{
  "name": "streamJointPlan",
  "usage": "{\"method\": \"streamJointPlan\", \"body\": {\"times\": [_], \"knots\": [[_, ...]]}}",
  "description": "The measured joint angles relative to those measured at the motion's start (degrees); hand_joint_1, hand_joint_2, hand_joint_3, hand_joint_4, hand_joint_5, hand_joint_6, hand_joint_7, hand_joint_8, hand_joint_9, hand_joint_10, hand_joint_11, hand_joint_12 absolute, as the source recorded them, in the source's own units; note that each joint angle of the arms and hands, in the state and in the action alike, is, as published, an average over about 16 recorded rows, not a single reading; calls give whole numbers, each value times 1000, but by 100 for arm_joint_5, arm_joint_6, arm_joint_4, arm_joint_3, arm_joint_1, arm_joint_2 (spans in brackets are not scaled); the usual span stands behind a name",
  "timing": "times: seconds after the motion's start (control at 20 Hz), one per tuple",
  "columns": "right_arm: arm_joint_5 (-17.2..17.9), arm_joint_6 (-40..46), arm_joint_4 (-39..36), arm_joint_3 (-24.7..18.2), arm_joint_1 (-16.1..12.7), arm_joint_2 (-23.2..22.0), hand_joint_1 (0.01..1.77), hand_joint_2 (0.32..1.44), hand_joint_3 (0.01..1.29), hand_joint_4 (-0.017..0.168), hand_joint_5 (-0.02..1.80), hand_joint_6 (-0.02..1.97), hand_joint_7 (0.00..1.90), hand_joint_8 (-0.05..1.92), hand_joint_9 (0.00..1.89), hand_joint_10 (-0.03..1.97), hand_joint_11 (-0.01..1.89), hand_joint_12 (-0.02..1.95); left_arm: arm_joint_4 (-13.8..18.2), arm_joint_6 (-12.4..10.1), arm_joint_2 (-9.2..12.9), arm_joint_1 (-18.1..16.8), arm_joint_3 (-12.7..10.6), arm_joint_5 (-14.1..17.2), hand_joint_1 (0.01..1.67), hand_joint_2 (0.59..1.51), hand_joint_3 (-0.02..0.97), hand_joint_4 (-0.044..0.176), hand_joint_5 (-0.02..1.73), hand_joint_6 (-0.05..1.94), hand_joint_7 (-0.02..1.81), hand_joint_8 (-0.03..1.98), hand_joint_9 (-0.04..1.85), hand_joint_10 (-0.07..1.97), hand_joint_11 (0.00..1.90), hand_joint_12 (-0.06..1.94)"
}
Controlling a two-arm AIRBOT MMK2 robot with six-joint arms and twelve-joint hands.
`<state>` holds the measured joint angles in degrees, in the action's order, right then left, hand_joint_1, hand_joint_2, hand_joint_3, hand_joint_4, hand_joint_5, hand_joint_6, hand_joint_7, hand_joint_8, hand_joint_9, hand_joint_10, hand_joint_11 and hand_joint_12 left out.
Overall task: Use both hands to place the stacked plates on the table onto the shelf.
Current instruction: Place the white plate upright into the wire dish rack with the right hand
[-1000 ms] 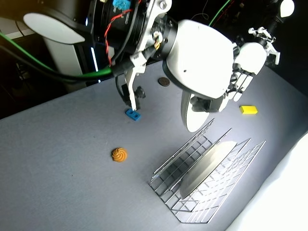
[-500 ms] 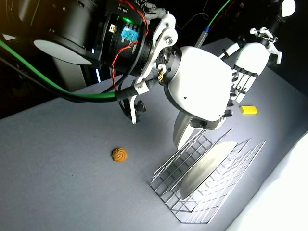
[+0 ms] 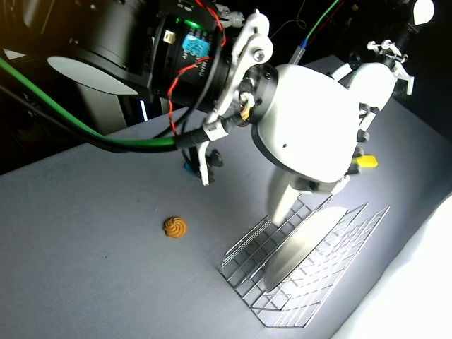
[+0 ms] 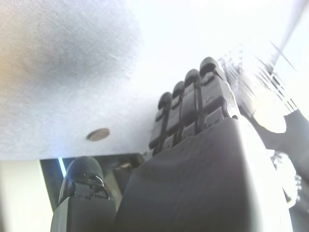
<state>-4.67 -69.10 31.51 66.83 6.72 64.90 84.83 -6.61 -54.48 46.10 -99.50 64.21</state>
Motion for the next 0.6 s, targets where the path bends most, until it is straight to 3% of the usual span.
{"method": "streamJointPlan", "body": {"times": [0.3,0.6], "knots": [[75,-5,-1,213,78,147,1273,995,16,-7,1012,817,1092,882,1213,623,954,1217,2,-5,-2,25,0,4,16,1119,13,2,20,14,14,-2,17,5,22,12],[126,-2,12,439,251,357,1290,995,16,-7,1005,804,1099,867,1199,659,959,1214,9,-11,-23,48,-11,7,16,1118,12,2,20,14,14,-2,17,5,22,11]]}}
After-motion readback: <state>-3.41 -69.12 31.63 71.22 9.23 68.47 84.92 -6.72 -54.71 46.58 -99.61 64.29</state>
